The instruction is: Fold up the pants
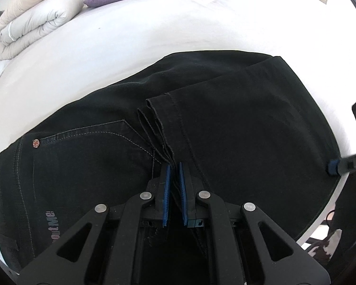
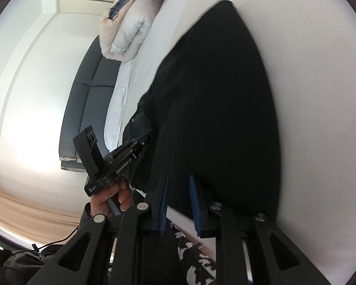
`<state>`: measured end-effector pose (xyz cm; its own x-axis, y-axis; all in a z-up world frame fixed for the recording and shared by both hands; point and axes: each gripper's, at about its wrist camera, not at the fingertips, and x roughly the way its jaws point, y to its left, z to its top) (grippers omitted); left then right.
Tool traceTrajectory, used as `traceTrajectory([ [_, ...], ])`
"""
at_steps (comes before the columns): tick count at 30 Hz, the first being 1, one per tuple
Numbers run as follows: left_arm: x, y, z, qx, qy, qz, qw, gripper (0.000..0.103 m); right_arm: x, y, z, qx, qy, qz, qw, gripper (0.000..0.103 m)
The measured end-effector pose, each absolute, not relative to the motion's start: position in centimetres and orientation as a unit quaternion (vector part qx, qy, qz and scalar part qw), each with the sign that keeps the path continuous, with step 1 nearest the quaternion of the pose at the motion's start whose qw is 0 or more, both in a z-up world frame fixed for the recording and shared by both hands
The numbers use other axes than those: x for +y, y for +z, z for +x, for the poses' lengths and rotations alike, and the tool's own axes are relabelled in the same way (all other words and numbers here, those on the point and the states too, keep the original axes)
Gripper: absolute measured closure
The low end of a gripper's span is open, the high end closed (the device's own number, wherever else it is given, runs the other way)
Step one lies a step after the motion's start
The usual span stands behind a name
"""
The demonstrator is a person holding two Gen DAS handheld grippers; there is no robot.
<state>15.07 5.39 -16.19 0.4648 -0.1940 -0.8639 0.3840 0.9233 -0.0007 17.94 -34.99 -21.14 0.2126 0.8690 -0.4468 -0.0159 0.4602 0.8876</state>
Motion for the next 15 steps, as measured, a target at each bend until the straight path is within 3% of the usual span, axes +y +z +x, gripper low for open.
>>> traceTrajectory([
  [3,5.1,-16.4,14.9,0.487,-0.164,0.105,0.852,0.095,-34.6,-21.5,17.3,0.531,0.321,0.404,0.672,0.089],
  [4,5.0,-16.4,14.9,0.486,-0.163,0.105,0.852,0.095,-34.7,-22.0,17.3,0.535,0.308,0.407,0.673,0.1],
  [5,5.0,-16.4,14.9,0.486,-0.162,0.106,0.852,0.095,-34.5,-22.5,17.6,0.537,0.304,0.414,0.67,0.103],
  [15,6.6,-15.5,14.1,0.479,-0.146,0.048,0.864,0.094,-34.6,-23.2,17.3,0.51,0.309,0.44,0.671,0.103],
])
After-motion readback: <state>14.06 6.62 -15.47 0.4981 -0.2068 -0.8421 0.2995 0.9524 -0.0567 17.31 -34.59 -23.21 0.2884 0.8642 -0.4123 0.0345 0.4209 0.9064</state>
